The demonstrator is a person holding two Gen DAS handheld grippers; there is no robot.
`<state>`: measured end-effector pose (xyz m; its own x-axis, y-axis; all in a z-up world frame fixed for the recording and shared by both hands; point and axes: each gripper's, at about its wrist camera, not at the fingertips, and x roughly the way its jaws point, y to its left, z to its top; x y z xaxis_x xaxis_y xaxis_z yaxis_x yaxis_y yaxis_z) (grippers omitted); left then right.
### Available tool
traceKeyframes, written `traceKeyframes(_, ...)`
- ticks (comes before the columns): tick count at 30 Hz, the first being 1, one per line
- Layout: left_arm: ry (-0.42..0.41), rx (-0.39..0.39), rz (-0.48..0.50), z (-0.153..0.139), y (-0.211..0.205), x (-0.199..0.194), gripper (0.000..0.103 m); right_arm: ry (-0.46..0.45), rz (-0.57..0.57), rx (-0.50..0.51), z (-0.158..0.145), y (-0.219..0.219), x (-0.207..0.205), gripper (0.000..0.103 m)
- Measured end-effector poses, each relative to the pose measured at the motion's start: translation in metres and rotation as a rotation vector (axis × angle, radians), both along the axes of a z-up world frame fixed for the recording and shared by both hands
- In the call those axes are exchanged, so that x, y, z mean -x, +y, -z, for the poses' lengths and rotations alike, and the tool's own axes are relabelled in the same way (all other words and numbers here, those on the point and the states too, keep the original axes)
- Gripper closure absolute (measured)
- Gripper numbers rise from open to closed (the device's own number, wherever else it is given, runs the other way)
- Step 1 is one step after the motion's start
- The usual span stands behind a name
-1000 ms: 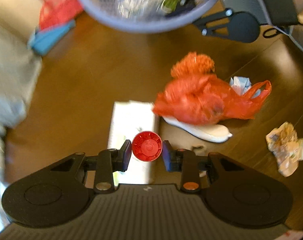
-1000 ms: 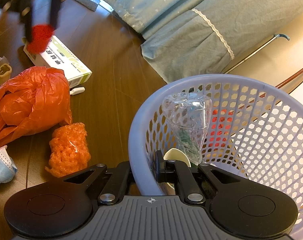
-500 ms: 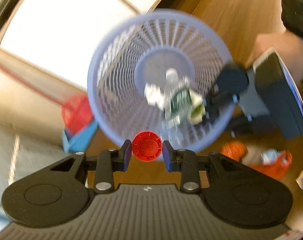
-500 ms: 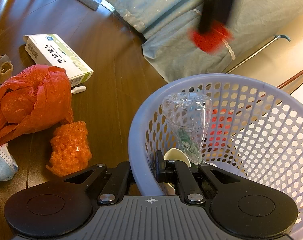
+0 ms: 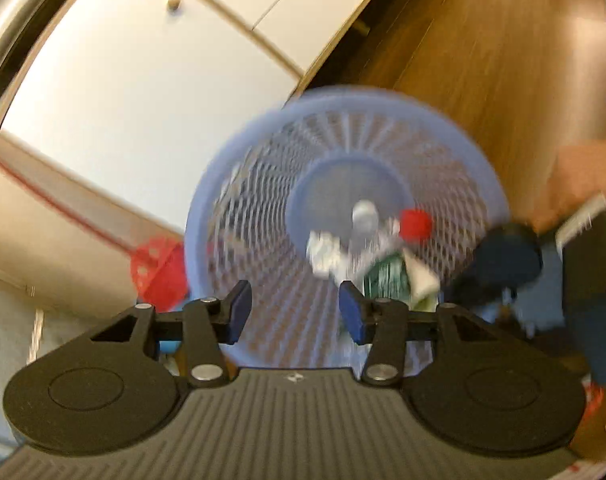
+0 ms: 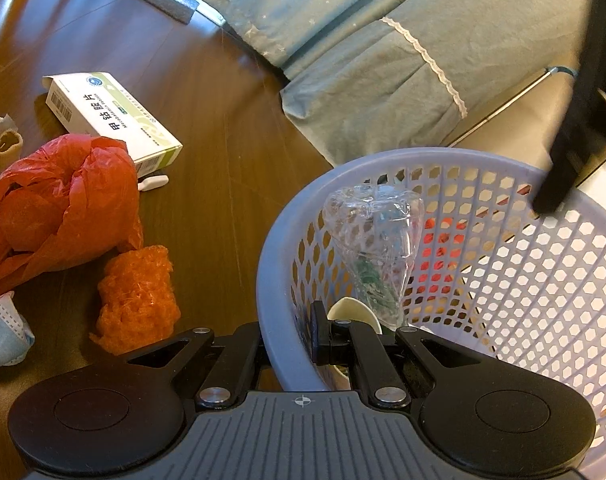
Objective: Collect trash
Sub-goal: 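Reach the left tool to the beige hair tie and grasp it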
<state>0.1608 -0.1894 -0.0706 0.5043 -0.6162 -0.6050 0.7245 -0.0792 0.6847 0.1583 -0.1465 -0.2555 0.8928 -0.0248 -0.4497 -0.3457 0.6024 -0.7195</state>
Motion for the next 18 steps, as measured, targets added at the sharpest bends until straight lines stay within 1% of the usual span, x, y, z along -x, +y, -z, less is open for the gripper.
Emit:
traceKeyframes(6, 0.056, -0.073, -0.102, 0.013, 0.070, -0.009, 0.058, 0.000, 0.001, -0.006, -0.002, 0.000, 0.000, 0.100)
traceKeyframes(8, 0.093, -0.094, -0.146, 0.020, 0.098, -0.010, 0.058, 0.001, -0.001, -0.004, -0.002, 0.001, 0.000, 0.100)
traceKeyframes(10, 0.129, -0.128, -0.170, 0.031, 0.120, -0.006, 0.058, 0.001, -0.003, -0.005, -0.003, 0.001, 0.000, 0.100)
traceKeyframes(12, 0.129, -0.170, -0.180, 0.045, 0.142, -0.001, 0.058, 0.001, -0.003, -0.005, -0.002, 0.001, 0.000, 0.100)
traceKeyframes(14, 0.151, -0.191, -0.195, 0.060, 0.156, 0.004, 0.058, 0.001, -0.004, -0.005, -0.002, 0.001, 0.001, 0.100)
traceKeyframes(18, 0.251, -0.218, -0.245, 0.083, 0.175, 0.014, 0.058, 0.004, -0.003, -0.002, -0.002, 0.001, 0.001, 0.100)
